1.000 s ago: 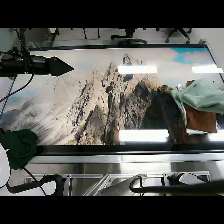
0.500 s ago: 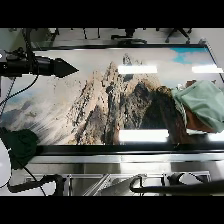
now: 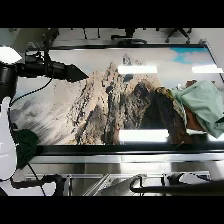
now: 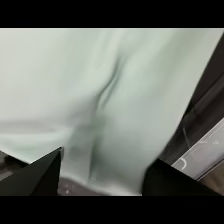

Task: Fold the shirts.

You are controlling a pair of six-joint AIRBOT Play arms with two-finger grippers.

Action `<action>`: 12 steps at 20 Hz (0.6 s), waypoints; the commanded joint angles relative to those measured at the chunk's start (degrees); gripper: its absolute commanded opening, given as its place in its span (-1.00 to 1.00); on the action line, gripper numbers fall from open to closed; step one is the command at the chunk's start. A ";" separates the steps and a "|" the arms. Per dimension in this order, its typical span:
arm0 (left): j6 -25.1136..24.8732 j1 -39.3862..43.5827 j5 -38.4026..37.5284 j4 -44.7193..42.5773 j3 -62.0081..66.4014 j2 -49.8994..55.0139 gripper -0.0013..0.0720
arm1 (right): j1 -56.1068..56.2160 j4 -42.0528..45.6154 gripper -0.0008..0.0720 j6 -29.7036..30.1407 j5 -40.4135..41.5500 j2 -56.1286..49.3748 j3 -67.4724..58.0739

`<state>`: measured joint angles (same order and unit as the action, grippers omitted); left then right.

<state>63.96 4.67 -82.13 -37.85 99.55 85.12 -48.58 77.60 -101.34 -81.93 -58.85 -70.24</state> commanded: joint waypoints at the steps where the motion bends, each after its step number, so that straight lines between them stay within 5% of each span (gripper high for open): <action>1: 0.11 0.17 -0.22 0.11 0.02 0.37 -0.89 | -0.02 4.04 0.45 4.33 -3.58 -3.34 -1.60; 4: 0.42 0.04 -0.31 -0.07 0.61 0.37 -0.89 | 0.04 6.23 0.45 4.31 -5.51 -4.04 -8.57; 7: 0.74 0.04 -0.46 0.00 5.29 0.35 -0.89 | 1.49 -1.97 0.37 4.33 -3.96 -4.00 -18.21; 10: 2.56 0.04 -1.86 -0.13 12.44 0.35 -0.89 | 5.90 -14.21 -0.65 8.74 -0.96 -2.93 -22.53; 12: 3.26 0.07 -3.82 -0.09 14.84 -0.07 -0.89 | 11.63 -13.62 -0.93 10.97 -0.50 -1.64 -22.29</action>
<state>65.98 4.75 -83.90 -37.80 110.19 85.34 -42.26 69.19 -93.95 -84.05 -61.63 -90.30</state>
